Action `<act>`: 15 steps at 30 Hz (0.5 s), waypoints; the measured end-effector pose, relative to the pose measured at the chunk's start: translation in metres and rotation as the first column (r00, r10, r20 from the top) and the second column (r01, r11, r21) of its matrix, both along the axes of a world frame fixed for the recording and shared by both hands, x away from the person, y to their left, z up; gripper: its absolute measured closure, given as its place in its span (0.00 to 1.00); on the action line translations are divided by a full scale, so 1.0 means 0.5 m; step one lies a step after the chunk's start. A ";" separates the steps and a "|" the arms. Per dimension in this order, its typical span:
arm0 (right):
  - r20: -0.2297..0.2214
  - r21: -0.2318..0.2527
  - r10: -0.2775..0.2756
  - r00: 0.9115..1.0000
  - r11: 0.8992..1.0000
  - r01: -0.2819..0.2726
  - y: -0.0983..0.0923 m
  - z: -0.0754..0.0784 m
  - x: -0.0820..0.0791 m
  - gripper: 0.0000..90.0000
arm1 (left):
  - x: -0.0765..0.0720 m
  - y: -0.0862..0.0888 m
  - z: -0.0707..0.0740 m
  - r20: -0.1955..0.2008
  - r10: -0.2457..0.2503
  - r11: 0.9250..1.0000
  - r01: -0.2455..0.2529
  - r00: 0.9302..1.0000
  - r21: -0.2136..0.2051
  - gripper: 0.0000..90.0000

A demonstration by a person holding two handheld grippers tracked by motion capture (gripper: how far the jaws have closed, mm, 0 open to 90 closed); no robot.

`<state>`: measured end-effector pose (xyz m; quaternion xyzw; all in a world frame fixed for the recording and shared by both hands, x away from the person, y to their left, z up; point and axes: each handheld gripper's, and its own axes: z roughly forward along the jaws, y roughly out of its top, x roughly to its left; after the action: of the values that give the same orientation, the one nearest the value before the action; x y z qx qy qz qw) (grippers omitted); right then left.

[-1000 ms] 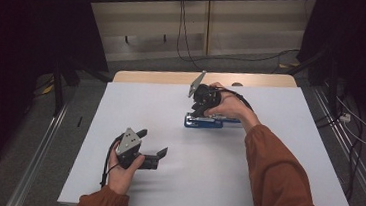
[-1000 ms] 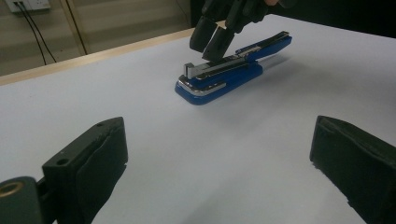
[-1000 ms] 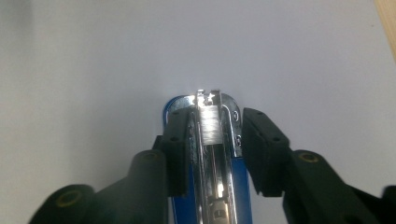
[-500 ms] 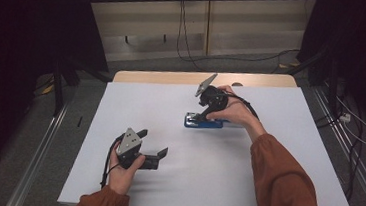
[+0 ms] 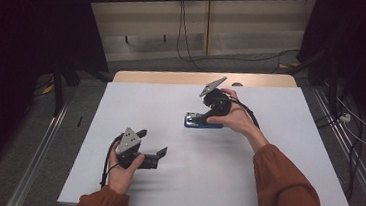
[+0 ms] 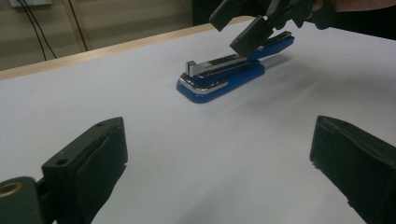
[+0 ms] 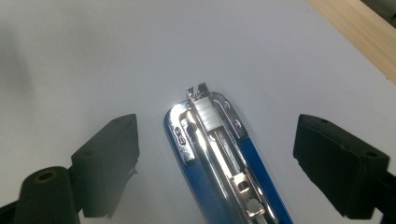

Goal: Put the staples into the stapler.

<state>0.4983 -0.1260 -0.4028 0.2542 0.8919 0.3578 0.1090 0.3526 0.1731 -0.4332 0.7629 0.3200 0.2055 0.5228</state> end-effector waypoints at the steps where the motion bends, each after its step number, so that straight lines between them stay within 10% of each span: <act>1: 0.002 0.010 -0.008 1.000 1.000 0.008 -0.002 -0.001 -0.003 0.14 | 0.000 0.001 0.000 -0.002 0.002 1.000 -0.002 1.000 -0.002 0.05; 15: -0.023 0.140 -0.125 0.992 0.982 0.127 -0.055 -0.020 -0.054 0.08 | 0.007 0.000 0.001 -0.020 0.023 1.000 -0.024 1.000 -0.016 0.05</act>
<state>0.4711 -0.1535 -0.4127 0.3198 0.8472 0.4106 0.1069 0.3559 0.1733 -0.4328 0.7568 0.3356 0.2015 0.5235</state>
